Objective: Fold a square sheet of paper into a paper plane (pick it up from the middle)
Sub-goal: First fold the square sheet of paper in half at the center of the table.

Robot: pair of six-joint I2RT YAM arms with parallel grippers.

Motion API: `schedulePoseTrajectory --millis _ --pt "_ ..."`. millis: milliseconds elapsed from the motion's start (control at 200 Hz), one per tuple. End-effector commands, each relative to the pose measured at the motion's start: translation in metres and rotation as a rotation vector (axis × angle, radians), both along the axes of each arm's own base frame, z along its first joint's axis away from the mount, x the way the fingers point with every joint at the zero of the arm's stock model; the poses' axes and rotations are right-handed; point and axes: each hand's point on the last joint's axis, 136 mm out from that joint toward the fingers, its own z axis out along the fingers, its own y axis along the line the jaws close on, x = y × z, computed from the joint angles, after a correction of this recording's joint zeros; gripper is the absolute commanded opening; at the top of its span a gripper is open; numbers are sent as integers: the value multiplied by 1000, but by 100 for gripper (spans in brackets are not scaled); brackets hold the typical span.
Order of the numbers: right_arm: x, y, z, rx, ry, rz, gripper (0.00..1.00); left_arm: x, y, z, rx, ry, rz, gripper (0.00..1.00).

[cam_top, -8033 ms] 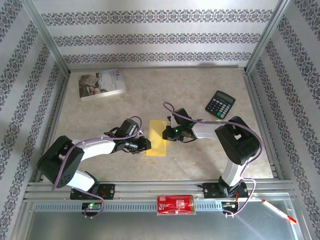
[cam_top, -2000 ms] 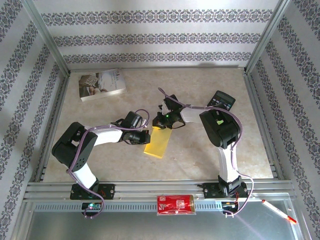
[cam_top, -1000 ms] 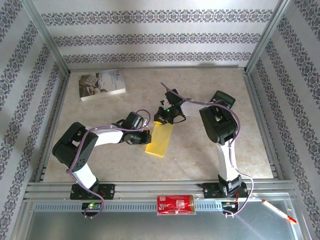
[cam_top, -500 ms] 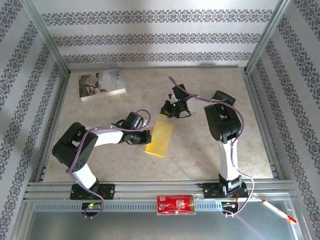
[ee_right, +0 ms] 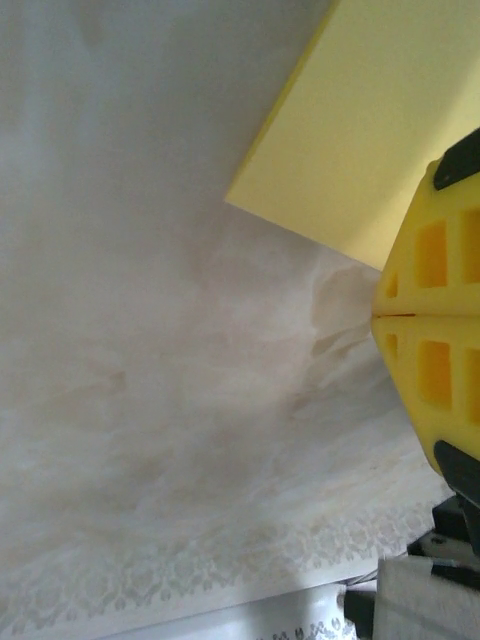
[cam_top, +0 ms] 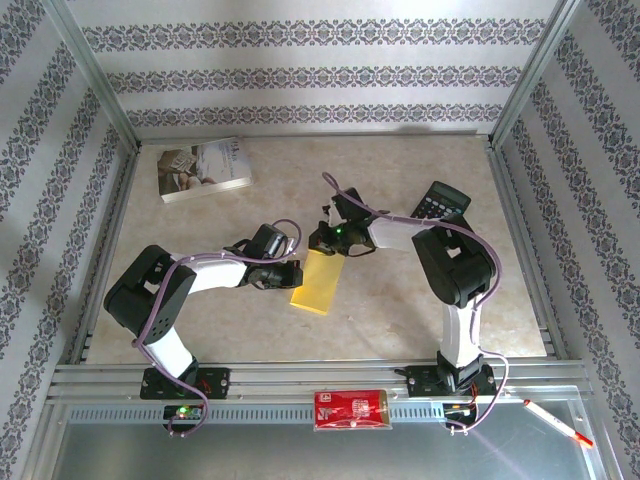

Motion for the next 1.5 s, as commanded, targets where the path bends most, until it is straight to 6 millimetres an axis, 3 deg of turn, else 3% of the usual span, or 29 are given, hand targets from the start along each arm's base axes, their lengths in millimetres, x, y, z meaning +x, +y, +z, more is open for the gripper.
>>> schedulePoseTrajectory --millis 0,280,400,550,709,894,1094,1494 --pt "-2 1 -17 11 30 -10 0 -71 53 -65 285 274 7 0" --pt "-11 -22 -47 -53 64 -20 0 -61 37 -40 205 242 7 0" --pt "-15 -28 -56 -71 76 -16 0 -47 18 -11 103 188 5 3" --pt "-18 -31 -61 -82 78 -9 0 -29 -3 30 -20 112 -5 15" --pt "-21 -32 -62 -86 77 -6 0 -11 -17 51 -130 75 7 15" --pt "-23 -33 -62 -88 77 -6 0 13 -28 43 -217 119 35 0" --pt "-23 -34 -64 -93 76 -6 0 26 -27 23 -219 164 64 0" --pt "-24 -36 -68 -103 83 -5 0 -9 -11 -6 -228 294 102 0"
